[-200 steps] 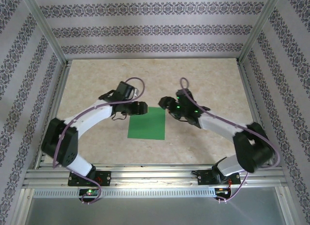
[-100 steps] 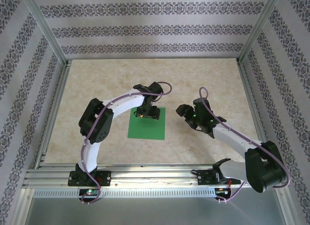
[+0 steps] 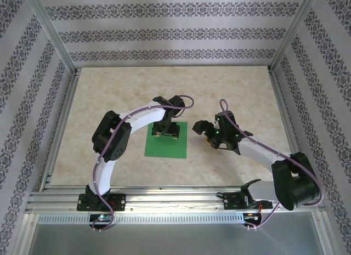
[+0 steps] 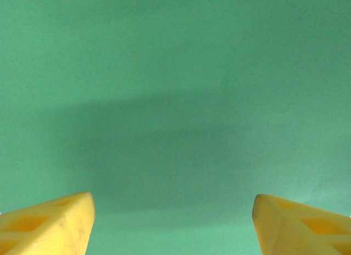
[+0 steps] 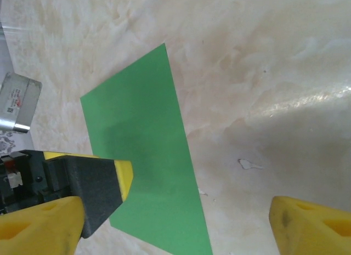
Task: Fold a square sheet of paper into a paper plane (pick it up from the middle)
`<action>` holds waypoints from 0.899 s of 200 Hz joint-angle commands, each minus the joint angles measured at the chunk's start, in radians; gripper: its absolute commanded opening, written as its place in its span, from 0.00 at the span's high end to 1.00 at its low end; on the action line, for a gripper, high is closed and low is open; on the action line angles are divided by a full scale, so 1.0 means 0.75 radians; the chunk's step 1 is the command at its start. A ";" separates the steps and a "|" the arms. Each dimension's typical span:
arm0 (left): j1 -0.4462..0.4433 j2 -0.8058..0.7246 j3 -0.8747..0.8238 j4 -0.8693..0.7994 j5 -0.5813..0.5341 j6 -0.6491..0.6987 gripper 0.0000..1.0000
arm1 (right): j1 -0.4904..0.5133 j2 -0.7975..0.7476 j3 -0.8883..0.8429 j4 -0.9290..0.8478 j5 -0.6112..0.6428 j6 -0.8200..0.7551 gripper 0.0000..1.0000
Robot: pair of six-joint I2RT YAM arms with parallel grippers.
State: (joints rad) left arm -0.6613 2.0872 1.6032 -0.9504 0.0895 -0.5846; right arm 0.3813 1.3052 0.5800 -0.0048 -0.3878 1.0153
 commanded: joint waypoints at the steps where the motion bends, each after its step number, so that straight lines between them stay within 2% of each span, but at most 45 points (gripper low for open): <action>1: -0.010 0.033 -0.010 -0.012 -0.013 -0.054 0.24 | -0.009 -0.006 0.029 0.031 -0.036 -0.018 0.07; 52: -0.010 0.049 0.002 -0.025 -0.046 -0.075 0.22 | -0.015 -0.024 0.022 0.027 -0.029 -0.030 0.02; 180: -0.016 0.107 0.060 -0.034 -0.071 -0.088 0.21 | -0.018 -0.028 0.008 0.023 -0.031 -0.028 0.02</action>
State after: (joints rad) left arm -0.6613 2.1414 1.6169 -0.9508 0.0536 -0.6369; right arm 0.3813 1.3041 0.5804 0.0040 -0.3954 1.0134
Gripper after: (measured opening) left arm 0.791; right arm 0.982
